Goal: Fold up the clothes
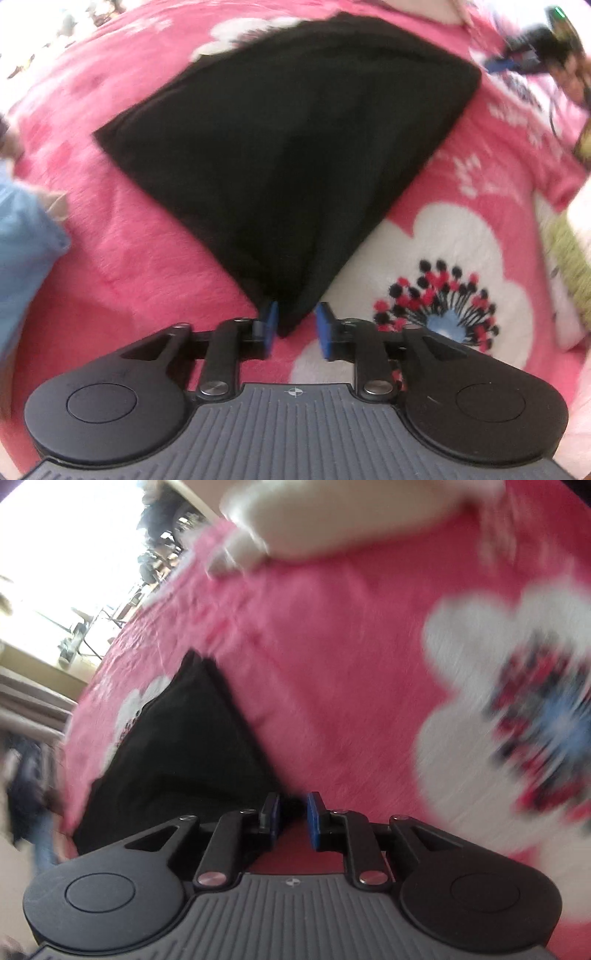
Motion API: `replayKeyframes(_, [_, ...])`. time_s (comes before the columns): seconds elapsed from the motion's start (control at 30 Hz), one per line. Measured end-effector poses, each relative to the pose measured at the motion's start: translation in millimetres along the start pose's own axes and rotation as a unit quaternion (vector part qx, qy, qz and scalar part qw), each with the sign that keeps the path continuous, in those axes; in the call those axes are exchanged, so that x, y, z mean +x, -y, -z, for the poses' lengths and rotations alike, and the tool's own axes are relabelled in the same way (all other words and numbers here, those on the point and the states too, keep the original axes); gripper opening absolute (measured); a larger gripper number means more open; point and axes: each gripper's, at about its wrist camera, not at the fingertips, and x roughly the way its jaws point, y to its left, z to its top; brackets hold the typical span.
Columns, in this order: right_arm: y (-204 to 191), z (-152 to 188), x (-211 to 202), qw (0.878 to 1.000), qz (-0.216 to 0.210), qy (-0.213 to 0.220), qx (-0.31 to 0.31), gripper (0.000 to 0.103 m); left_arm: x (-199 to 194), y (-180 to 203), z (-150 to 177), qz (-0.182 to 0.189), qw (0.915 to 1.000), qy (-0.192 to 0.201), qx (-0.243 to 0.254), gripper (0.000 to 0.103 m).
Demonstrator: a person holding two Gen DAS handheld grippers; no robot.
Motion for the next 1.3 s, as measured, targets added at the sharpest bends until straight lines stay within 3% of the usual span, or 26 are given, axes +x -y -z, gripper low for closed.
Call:
replayKeyframes(0.1, [-17,-1,-21,0.995,0.021,0.05,-0.087,0.018,-8,-17,-8,-0.003,0.9992,0.006,-0.041,0.032])
replayKeyframes(0.17, [-45,3,-9,0.985,0.009,0.058,-0.162,0.018,-2,-23,-17,-0.008,0.9978,0.012,-0.065,0.032])
replayKeyframes(0.23, [-58,17,7,0.975,0.029,0.057,-0.212,0.018,6,-20,-25,-0.008,0.997,0.019,-0.075,0.034])
replayKeyframes(0.43, [-93,60,55,0.931,0.096,0.05,-0.348,0.013,39,5,-34,-0.034,0.9981,0.011,-0.051,0.042])
replayKeyframes(0.5, [-89,60,50,0.927,0.136,0.084,-0.339,0.01,44,10,-31,-0.049,0.9977,0.013,-0.044,0.044])
replayKeyframes(0.57, [-84,59,44,0.922,0.178,0.12,-0.323,0.014,44,9,-29,-0.049,0.9974,0.017,-0.049,0.045])
replayKeyframes(0.63, [-89,55,41,0.921,0.187,0.15,-0.307,0.014,43,7,-29,-0.048,0.997,0.019,-0.057,0.046])
replayKeyframes(0.73, [-102,49,37,0.932,0.141,0.168,-0.287,0.014,43,6,-29,-0.048,0.996,0.018,-0.073,0.047])
replayKeyframes(0.83, [-120,48,45,0.936,0.093,0.166,-0.296,0.014,44,6,-29,-0.054,0.9952,0.016,-0.08,0.05])
replayKeyframes(1.0, [-116,33,82,0.944,0.097,0.127,-0.29,0.013,42,8,-29,-0.064,0.9933,0.02,-0.094,0.052])
replayKeyframes(1.1, [-96,13,83,0.965,0.096,0.119,-0.212,0.005,41,11,-28,-0.066,0.9933,0.022,-0.093,0.052])
replayKeyframes(1.13, [-92,8,79,0.971,0.09,0.121,-0.185,0.008,41,11,-28,-0.066,0.9934,0.022,-0.091,0.052])
replayKeyframes(1.3, [-107,2,74,0.972,0.042,0.126,-0.195,0.009,45,13,-31,-0.067,0.994,0.023,-0.084,0.052])
